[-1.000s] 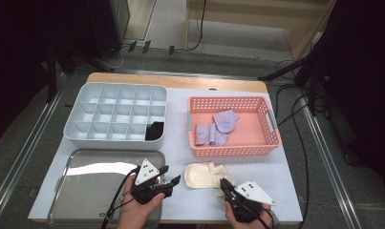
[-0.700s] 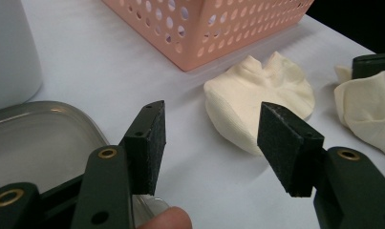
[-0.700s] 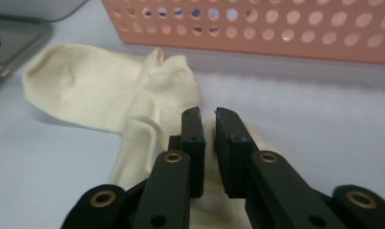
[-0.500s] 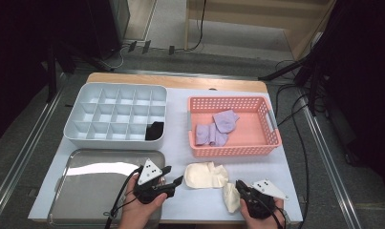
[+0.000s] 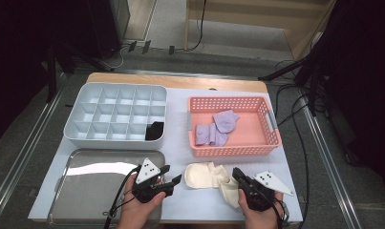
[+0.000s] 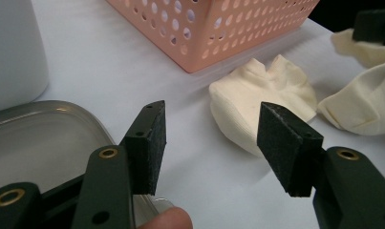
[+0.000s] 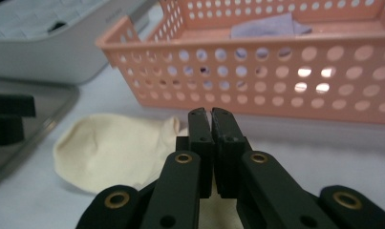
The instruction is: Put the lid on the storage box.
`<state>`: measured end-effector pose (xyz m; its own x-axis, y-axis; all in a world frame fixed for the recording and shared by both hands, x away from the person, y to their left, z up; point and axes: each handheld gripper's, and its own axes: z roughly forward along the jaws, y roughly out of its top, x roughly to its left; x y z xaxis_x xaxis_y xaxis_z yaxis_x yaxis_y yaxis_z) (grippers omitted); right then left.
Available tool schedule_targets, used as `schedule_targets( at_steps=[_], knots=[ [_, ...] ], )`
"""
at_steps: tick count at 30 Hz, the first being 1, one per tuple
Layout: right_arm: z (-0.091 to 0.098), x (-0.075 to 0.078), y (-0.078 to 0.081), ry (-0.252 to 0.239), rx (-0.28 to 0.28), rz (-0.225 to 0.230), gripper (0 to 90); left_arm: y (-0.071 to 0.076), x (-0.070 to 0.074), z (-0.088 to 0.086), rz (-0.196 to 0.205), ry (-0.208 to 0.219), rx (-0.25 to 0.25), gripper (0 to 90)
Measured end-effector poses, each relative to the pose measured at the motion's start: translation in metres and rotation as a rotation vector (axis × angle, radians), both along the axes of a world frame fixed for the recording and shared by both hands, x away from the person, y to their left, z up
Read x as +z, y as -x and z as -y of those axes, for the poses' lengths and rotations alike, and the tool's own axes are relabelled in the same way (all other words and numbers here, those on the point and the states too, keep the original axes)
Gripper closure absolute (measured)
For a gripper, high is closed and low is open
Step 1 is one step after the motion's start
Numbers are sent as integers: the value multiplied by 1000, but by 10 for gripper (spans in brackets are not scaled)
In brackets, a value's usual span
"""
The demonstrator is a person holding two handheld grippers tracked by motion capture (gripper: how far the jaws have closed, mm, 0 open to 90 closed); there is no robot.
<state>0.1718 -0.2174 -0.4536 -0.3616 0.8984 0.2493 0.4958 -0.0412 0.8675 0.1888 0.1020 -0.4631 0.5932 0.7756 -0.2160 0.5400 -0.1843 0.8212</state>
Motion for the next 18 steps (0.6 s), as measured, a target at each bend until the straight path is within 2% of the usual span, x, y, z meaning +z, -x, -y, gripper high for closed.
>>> schedule_targets(
  at_steps=[4,8,11,14,16,18],
  knots=[
    [-6,15,-6,-18,20,27,888,0,0,1,0,5,0,446],
    [-33,27,-11,2,90,44,888,2,2,2,10,0,-6,445],
    [-50,38,-13,-10,132,88,888,2,3,1,13,8,-6,446],
    [-58,46,-11,-22,162,146,885,2,3,0,14,12,-1,445],
    [-60,42,-10,-2,160,147,882,2,3,0,13,6,-2,446],
    [-58,27,-11,13,160,114,880,2,2,0,11,6,-4,445]
  ],
)
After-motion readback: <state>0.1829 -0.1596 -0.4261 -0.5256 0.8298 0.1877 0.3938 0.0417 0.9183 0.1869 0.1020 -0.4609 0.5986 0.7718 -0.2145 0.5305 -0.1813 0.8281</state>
